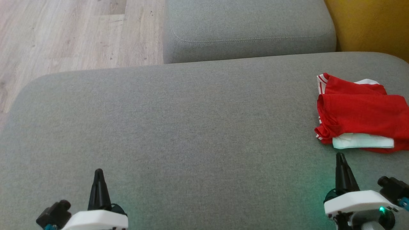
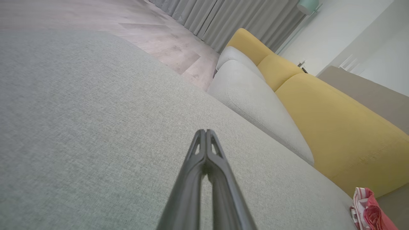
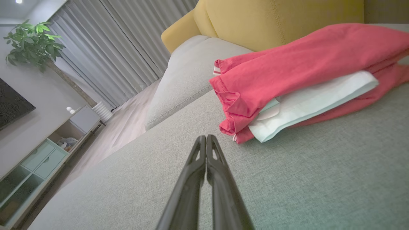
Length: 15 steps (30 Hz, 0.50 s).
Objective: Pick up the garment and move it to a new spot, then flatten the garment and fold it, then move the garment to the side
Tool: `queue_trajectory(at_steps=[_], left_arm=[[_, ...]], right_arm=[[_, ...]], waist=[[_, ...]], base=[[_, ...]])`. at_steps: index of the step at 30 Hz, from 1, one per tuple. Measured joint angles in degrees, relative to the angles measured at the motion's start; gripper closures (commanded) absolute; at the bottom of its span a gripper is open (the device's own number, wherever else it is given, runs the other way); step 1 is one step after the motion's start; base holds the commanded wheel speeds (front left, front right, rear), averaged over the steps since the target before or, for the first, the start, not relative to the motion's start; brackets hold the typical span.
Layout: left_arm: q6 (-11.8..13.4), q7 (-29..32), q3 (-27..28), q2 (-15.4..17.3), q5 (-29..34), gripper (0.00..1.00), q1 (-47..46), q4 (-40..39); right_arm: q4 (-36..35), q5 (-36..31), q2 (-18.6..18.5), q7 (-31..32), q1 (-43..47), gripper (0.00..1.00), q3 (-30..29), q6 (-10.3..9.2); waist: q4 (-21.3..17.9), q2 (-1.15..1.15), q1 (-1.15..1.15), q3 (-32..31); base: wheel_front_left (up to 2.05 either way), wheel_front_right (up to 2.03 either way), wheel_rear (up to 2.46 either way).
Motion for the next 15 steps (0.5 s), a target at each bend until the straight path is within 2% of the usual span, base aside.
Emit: queue_trajectory(at_steps=[15], left_arm=[[-0.56, 2.57, 1.30, 0.00, -8.40, 1.00, -1.00, -0.11]], right_arm=[[-0.82, 9.90, 0.01, 2.49, -0.70, 1.00, -0.92, 0.00]], waist=[[-0.09, 0.00, 0.00, 0.25]], base=[[0.00, 0.00, 0.00]])
